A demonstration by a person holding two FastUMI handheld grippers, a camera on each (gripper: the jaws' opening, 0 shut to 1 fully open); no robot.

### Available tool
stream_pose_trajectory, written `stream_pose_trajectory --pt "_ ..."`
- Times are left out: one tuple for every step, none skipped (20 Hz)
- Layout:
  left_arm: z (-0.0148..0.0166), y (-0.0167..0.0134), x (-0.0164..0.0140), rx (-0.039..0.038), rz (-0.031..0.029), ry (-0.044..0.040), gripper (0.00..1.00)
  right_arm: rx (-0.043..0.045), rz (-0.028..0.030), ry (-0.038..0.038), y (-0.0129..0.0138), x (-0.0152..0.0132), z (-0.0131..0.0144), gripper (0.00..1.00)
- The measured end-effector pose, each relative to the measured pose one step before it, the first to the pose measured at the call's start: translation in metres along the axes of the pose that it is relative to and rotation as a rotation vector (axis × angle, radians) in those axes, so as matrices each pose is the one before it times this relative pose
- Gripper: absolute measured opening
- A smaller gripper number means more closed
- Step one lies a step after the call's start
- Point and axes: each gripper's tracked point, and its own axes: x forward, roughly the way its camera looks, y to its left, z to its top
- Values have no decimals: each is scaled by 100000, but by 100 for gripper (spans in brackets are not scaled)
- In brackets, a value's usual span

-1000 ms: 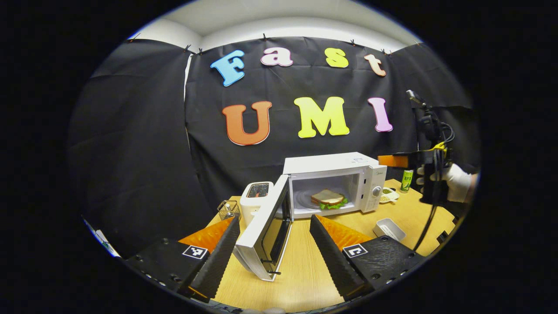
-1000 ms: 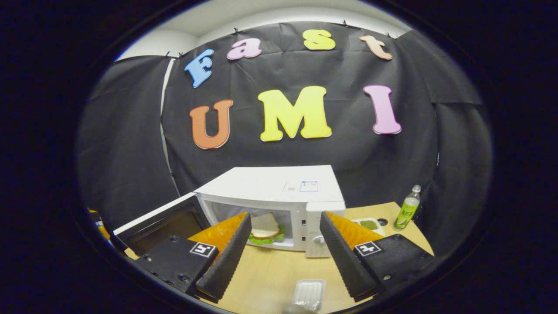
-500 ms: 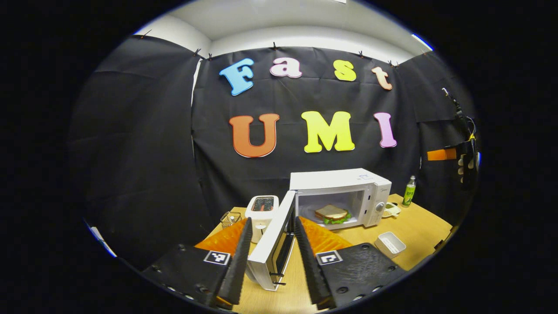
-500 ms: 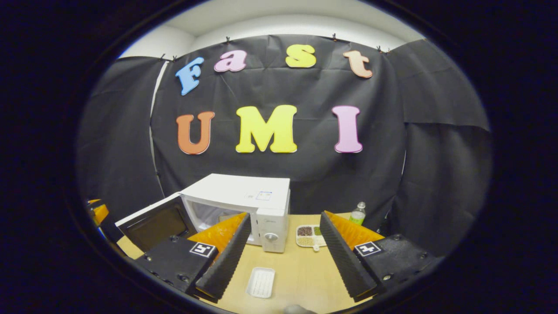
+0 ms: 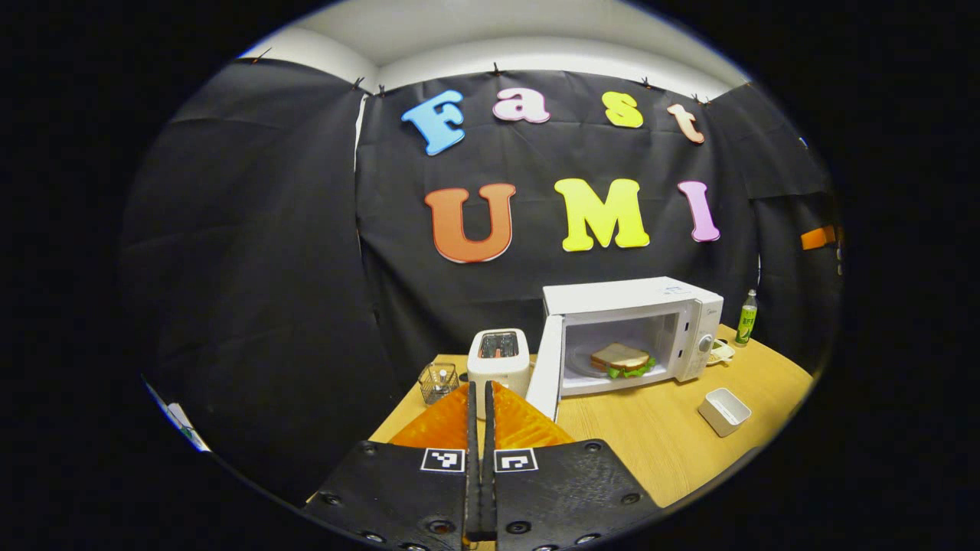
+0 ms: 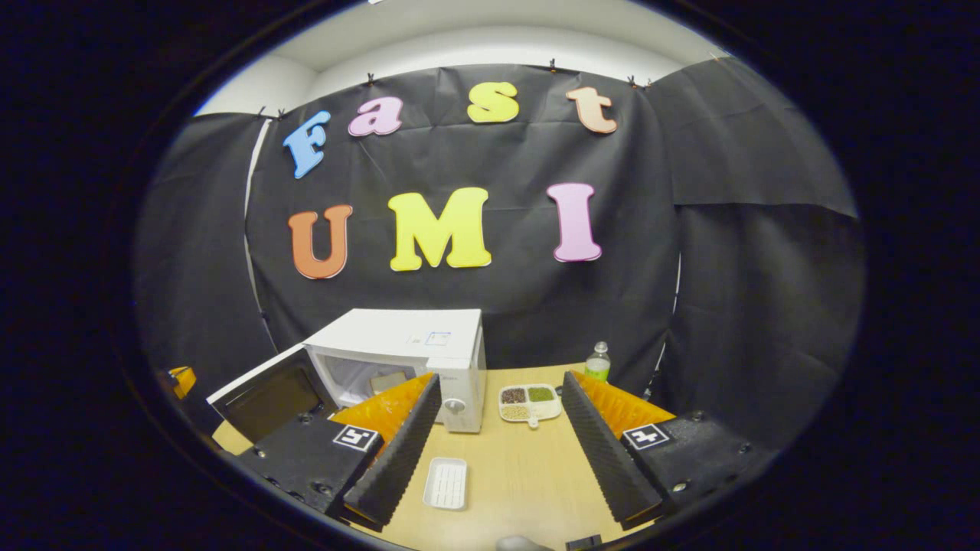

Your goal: Open the microwave oven with the left hand, put the food in, and close the microwave oven.

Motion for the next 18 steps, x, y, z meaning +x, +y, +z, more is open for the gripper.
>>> stream_pose_trajectory --pt "-825 947 460 -1004 1705 1572 0 399 -203 704 -191 -144 -253 100" --pt "-902 542 511 -606 885 960 0 296 -169 890 -169 -51 -355 100" --pt "-1000 574 475 -198 1214 2020 0 156 -144 1126 -163 -5 -230 100" --pt "-1078 203 919 130 -434 1107 0 196 -11 925 -155 55 -136 92" --pt "-902 362 395 840 269 2047 0 36 37 636 -65 -49 -49 92" --pt "-933 129 629 512 -875 1531 0 -24 -436 -4 -191 -44 149 92" --pt "-750 -32 349 -97 -753 1235 0 -63 -310 52 -144 -59 -19 92" --pt "-575 -140 363 53 -975 1091 10 -23 -94 266 22 -119 -166 92" --pt "-178 63 255 993 -5 166 0 -153 120 914 59 -32 -227 92" --pt "-218 -230 236 365 -560 831 0 -379 124 857 21 -18 -223 100" --pt "-53 -457 210 455 -1405 44 0 -238 -31 352 -53 -105 -68 92" --pt "-132 -254 94 1413 -57 251 0 46 64 57 57 -88 41 100" --pt "-443 -57 441 2083 -282 996 0 554 -94 -100 -38 -66 -3 100" --pt "-8 -311 -37 1188 -236 239 0 674 440 0 96 -48 -21 92" --pt "410 -323 -83 420 -762 -650 0 243 146 295 73 -100 -68 92" --pt "134 -555 -133 -105 -1005 39 0 262 435 97 110 7 -87 100" --pt "58 -541 -77 -126 -1015 -478 0 304 387 98 146 -30 26 100" --pt "282 -870 -198 -214 -1181 -779 0 281 152 23 36 -3 -38 100"
